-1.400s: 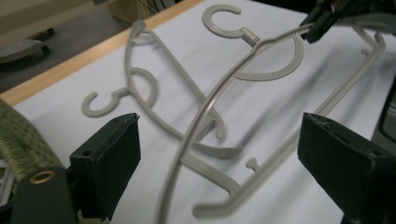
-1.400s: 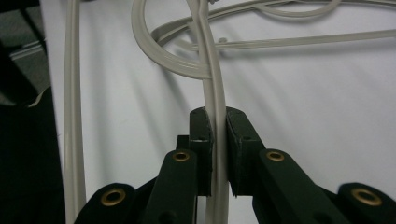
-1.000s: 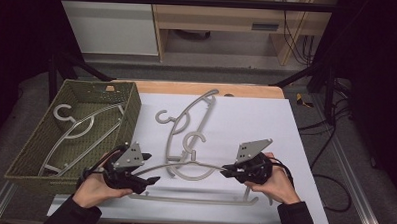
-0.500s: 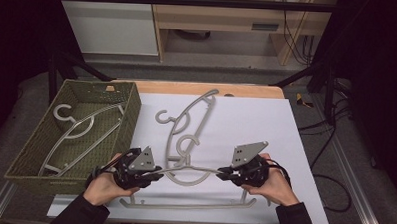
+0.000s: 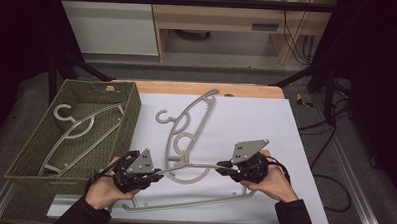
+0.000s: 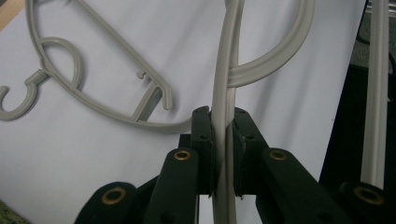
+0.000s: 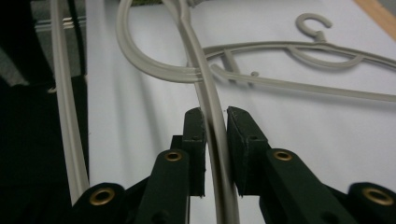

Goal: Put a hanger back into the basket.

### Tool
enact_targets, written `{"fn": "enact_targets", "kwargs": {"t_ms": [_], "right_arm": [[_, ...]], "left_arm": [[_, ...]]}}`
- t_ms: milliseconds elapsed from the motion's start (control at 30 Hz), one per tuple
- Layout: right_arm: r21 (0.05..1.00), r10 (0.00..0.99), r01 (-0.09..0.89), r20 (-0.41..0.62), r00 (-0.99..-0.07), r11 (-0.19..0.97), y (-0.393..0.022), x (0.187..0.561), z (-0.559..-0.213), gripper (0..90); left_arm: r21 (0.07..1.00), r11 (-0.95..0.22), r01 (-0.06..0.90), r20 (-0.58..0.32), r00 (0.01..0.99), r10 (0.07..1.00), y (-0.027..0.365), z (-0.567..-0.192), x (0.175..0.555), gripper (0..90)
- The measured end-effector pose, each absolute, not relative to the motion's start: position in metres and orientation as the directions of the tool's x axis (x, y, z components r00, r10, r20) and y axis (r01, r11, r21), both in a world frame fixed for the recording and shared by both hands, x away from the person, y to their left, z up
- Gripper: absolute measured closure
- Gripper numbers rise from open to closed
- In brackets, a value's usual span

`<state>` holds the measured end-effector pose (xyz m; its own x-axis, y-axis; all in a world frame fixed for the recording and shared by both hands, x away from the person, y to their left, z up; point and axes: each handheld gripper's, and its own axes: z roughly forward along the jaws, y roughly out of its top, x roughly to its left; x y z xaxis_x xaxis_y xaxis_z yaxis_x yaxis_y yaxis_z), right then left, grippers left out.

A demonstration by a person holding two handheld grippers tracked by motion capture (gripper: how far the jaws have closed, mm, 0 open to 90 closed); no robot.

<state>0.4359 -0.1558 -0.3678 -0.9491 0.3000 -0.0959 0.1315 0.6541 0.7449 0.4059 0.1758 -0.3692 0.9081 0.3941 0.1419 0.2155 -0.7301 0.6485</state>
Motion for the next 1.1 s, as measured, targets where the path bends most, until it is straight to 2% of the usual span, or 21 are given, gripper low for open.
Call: {"fn": "enact_targets", "kwargs": {"t_ms": [33,167,267,300,333,433,467,500,600,800,1100], "right_arm": [[0.762,0.339,0.13,-0.123,-0.933,0.634,-0.159,0.436,-0.366,65.8],[0.815,0.376,0.122,-0.123,-0.918,0.566,-0.168,0.434,-0.36,61.2],[0.854,0.446,0.132,-0.126,-0.886,0.503,-0.177,0.43,-0.355,50.3],[0.876,0.498,0.147,-0.117,-0.859,0.459,-0.183,0.428,-0.354,43.4],[0.876,0.498,0.147,-0.117,-0.859,0.459,-0.183,0.428,-0.354,43.4],[0.908,0.574,0.17,-0.09,-0.814,0.383,-0.193,0.424,-0.353,33.3],[0.926,0.621,0.177,-0.075,-0.781,0.334,-0.199,0.42,-0.354,23.1],[0.926,0.621,0.177,-0.075,-0.781,0.334,-0.199,0.42,-0.354,23.1],[0.949,0.699,0.203,-0.024,-0.715,0.24,-0.217,0.414,-0.358,15.9],[0.961,0.76,0.226,0.027,-0.65,0.16,-0.239,0.406,-0.366,11.0],[0.953,0.797,0.262,0.04,-0.602,0.15,-0.251,0.402,-0.373,7.0]], "left_arm": [[0.659,-0.717,0.228,0.142,0.898,0.416,0.177,-0.369,0.406,81.4],[0.68,-0.688,0.253,0.133,0.88,0.456,0.181,-0.368,0.41,81.5],[0.69,-0.671,0.27,0.144,0.858,0.493,0.184,-0.366,0.411,81.5],[0.695,-0.665,0.275,0.148,0.85,0.506,0.184,-0.365,0.411,81.5],[0.697,-0.661,0.28,0.149,0.845,0.514,0.185,-0.364,0.411,81.5],[0.717,-0.626,0.308,0.144,0.813,0.564,0.186,-0.361,0.413,81.5],[0.72,-0.619,0.313,0.153,0.799,0.581,0.186,-0.36,0.413,81.5],[0.722,-0.612,0.323,0.164,0.78,0.604,0.187,-0.358,0.414,81.5],[0.729,-0.598,0.334,0.185,0.744,0.642,0.193,-0.346,0.417,81.4],[0.755,-0.573,0.319,0.2,0.72,0.665,0.198,-0.325,0.42,81.4],[0.78,-0.545,0.308,0.222,0.677,0.702,0.217,-0.289,0.437,81.4]]}}
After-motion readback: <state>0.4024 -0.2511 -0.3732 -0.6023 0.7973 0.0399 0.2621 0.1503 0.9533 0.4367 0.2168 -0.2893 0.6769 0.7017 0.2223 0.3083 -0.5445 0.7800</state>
